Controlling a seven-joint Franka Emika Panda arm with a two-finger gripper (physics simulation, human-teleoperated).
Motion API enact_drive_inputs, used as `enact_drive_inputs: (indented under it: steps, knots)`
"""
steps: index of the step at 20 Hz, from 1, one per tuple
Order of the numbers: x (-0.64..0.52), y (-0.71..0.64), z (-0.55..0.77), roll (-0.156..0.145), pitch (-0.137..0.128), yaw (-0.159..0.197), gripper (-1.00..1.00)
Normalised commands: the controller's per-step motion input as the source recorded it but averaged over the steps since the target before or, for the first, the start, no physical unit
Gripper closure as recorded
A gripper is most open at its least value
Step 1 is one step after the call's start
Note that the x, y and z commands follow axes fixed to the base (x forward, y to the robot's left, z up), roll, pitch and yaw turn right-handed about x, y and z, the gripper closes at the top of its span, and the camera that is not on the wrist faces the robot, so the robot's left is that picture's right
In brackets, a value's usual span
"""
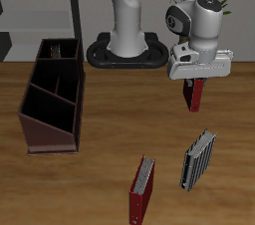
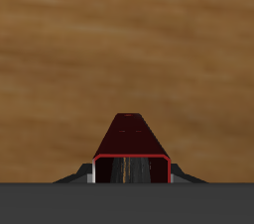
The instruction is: Place the orange book into the right desk caddy's right compartment and place the left red book into the right desk caddy's right compartment
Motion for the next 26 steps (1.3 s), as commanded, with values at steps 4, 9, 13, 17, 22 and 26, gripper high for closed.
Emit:
enact_drive_inputs:
  steps: [4, 9, 13, 17, 22, 26]
  knots:
    - [-0.20, 0.01, 0.27, 0.038, -0.033, 0.023, 1.00]
    - [-0.21, -0.24, 0.44, 0.019, -0.017, 0.019, 1.00]
    - [-0.37, -0.52, 0.46, -0.009, -0.046, 0.061, 1.00]
    - [-0.29, -0.34, 0.18, -0.006, -0.009, 0.020, 1.00]
    - [-0.48, -0.61, 0.36, -0.047, -0.064, 0.062, 1.00]
    - [-0.52, -0.63, 0.23, -0.054, -0.059, 0.049, 1.00]
